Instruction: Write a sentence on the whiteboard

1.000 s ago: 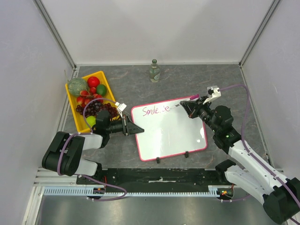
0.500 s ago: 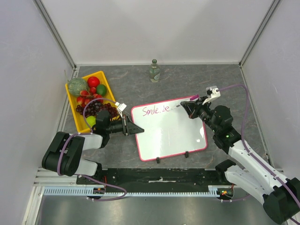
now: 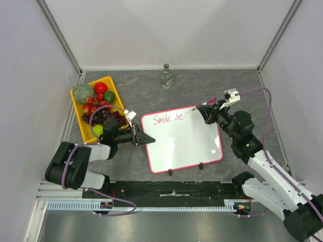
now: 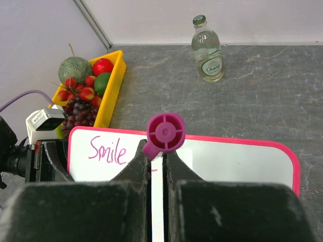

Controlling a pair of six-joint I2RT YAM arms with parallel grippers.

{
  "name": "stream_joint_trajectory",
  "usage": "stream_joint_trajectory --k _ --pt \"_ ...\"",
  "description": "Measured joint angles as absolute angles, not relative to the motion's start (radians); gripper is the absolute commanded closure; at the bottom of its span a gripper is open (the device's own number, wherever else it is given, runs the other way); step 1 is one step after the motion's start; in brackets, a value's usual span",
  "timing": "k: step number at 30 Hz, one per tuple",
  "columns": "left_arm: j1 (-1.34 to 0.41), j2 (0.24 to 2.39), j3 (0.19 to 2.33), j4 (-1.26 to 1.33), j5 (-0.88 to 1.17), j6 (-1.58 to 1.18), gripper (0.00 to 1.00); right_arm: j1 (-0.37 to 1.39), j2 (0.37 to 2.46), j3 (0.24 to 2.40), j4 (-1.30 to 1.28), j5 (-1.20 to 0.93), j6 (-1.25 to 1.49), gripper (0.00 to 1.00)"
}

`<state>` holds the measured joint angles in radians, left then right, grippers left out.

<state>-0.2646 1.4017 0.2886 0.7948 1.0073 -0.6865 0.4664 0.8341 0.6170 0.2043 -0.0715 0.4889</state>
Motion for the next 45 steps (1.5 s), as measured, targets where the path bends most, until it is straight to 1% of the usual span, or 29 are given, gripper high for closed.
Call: stream_joint_trajectory --k 6,13,18,24,29,33,38,45 --pt "-0.265 1.402 0.289 0.795 1.007 -0.686 0.98 0.499 0.839 0.631 0.196 -0.070 0.470 1.00" --pt "-0.265 1.402 0.289 0.795 1.007 -0.686 0.98 0.669 0.896 0.657 0.189 0.000 0.439 1.00" --pt "-0.265 1.401 0.289 0.795 1.007 -0.686 0.98 0.730 0.912 0.663 0.176 0.081 0.416 1.00" --pt "-0.265 1.401 0.289 0.795 1.007 -0.686 0.98 0.729 0.902 0.663 0.159 0.228 0.385 1.00" --pt "-0.265 1.401 0.289 0.795 1.007 -0.686 0.98 0.703 0.902 0.663 0.155 0.271 0.374 1.00" --pt "-0.265 1.401 0.289 0.795 1.007 -0.686 0.98 0.636 0.902 0.662 0.156 0.250 0.377 1.00" --pt "-0.265 1.401 0.289 0.795 1.007 -0.686 0.98 0.531 0.902 0.648 0.172 0.167 0.398 1.00" --pt "-0.265 1.401 0.289 0.795 1.007 -0.686 0.98 0.517 0.902 0.626 0.196 0.083 0.411 1.00"
